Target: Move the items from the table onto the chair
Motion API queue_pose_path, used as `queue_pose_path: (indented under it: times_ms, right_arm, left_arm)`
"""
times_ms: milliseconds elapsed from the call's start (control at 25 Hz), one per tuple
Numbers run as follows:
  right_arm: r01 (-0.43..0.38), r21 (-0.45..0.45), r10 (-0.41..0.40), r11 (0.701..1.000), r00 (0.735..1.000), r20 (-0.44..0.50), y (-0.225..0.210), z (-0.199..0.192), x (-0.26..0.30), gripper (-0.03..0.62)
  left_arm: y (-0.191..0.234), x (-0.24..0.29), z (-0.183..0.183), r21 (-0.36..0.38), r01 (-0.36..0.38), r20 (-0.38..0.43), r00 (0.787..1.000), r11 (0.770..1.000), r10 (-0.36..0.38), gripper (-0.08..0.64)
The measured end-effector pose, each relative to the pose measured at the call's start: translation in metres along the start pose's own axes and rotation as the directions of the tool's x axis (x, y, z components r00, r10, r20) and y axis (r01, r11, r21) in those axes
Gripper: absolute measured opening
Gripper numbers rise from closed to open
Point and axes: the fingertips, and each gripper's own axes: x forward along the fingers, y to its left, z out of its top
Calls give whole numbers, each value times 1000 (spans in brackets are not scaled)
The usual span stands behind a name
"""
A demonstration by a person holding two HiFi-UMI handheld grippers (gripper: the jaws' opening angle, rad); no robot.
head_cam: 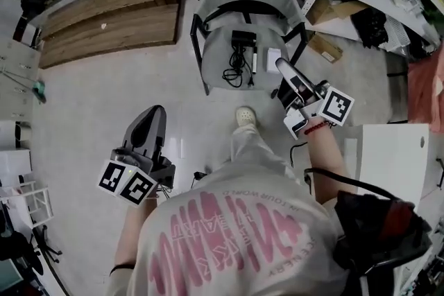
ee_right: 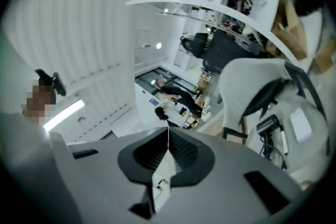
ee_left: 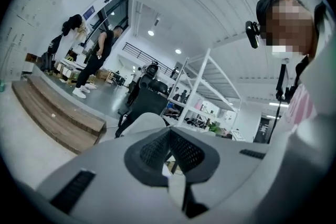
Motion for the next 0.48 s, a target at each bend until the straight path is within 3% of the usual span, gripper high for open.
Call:
queue_pose_path:
  times_ms: [120,240,360,480]
  right_arm:
    - [-69,-169,74,983,997,20,80,-6,-24,17]
    - [-129,-222,151,967,985,85,141,-14,-49,17]
    - [-59,-324,101,944,989,113,175,-24,-72,17]
    - [15,-447,29,894,995,91,194,-35,-91,15]
  left_arm:
    - [-25,-18,3,-2,79,20,997,997,-79,9]
    - [-47,-32,0,-45,132,5,991,990,-132,9]
    - [-70,-43,5,-45,192,-5,981,980,-192,9]
    - [-92,-53,11,-8,245,-12,970,970,-245,9]
